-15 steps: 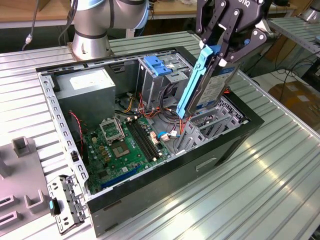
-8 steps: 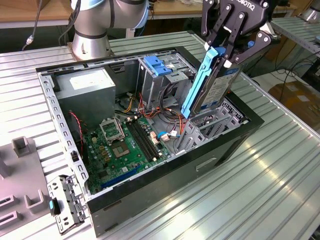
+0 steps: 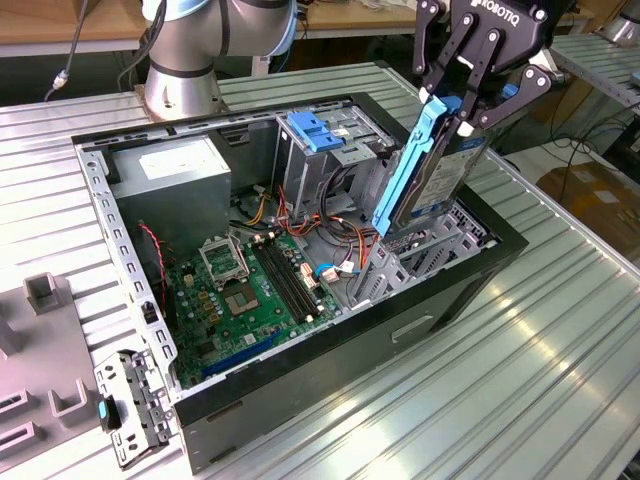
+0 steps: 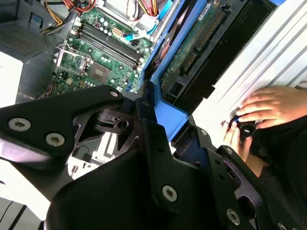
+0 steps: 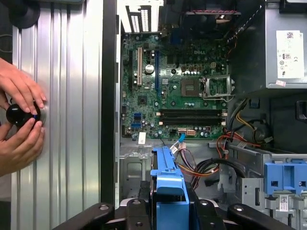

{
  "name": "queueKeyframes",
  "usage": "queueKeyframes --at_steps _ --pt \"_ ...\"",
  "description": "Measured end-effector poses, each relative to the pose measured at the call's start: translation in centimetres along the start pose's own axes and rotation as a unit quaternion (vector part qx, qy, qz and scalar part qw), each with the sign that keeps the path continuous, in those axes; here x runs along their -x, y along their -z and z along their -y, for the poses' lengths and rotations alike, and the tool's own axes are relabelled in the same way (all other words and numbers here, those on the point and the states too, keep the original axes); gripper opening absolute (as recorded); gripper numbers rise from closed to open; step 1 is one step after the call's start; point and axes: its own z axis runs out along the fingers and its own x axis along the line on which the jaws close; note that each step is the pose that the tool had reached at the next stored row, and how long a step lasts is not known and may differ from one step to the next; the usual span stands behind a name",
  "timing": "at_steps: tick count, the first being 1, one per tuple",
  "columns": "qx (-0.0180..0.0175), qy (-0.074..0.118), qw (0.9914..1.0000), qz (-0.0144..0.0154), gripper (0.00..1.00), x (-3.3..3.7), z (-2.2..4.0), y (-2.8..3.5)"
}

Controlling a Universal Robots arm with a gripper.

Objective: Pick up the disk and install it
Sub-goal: 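Insert the disk into the insertion slot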

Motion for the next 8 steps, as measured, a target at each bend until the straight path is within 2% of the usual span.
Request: queueKeyframes --at_steps 8 --pt "0.0000 0.000 1.00000 0.0000 0.37 0.00 0.01 -0.01"
